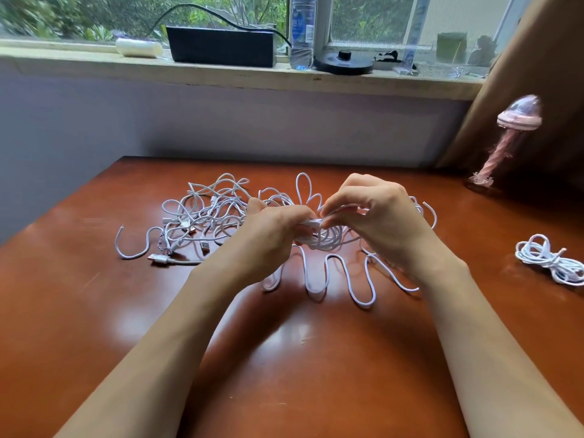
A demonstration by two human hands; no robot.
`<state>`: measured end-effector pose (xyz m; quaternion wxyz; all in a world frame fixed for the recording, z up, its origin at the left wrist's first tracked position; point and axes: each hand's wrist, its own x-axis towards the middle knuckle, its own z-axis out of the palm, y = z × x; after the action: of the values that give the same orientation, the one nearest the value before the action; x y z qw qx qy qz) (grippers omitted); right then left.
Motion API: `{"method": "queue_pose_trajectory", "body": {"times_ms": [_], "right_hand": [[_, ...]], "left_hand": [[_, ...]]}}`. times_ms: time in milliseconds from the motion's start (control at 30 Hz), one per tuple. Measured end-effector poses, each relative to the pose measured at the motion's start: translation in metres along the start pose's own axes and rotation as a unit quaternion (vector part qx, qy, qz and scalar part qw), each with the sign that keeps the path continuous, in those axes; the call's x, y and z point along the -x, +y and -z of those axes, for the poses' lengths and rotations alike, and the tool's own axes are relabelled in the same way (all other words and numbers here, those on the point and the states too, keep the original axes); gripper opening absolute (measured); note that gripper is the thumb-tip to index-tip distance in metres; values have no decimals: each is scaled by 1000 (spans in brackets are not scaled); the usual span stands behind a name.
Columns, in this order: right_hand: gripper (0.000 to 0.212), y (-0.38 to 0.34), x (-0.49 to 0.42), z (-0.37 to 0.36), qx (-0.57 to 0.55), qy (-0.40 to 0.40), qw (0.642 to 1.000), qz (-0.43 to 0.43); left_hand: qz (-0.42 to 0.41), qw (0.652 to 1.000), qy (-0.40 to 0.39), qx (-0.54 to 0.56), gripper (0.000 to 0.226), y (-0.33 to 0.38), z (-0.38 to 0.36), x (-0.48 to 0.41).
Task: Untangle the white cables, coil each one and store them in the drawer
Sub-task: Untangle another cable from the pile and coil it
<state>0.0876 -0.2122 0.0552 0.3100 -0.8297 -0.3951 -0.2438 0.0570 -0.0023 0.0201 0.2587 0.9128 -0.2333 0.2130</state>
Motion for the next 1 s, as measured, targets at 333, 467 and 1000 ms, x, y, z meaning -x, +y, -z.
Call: {"method": "queue_pose_trajectory", "body": {"times_ms": [333,467,1000], "right_hand": [[18,0,-1,5,2,9,1000,11],[13,1,1,4,-39,10,999,-12],[18,2,3,-6,-108,0,992,-69]], "left_hand": [[-24,997,-40,56,37,13,-6,1],[-44,996,10,77,25,8,-7,-1],[28,968,114,222,17,32,1,-1]]}}
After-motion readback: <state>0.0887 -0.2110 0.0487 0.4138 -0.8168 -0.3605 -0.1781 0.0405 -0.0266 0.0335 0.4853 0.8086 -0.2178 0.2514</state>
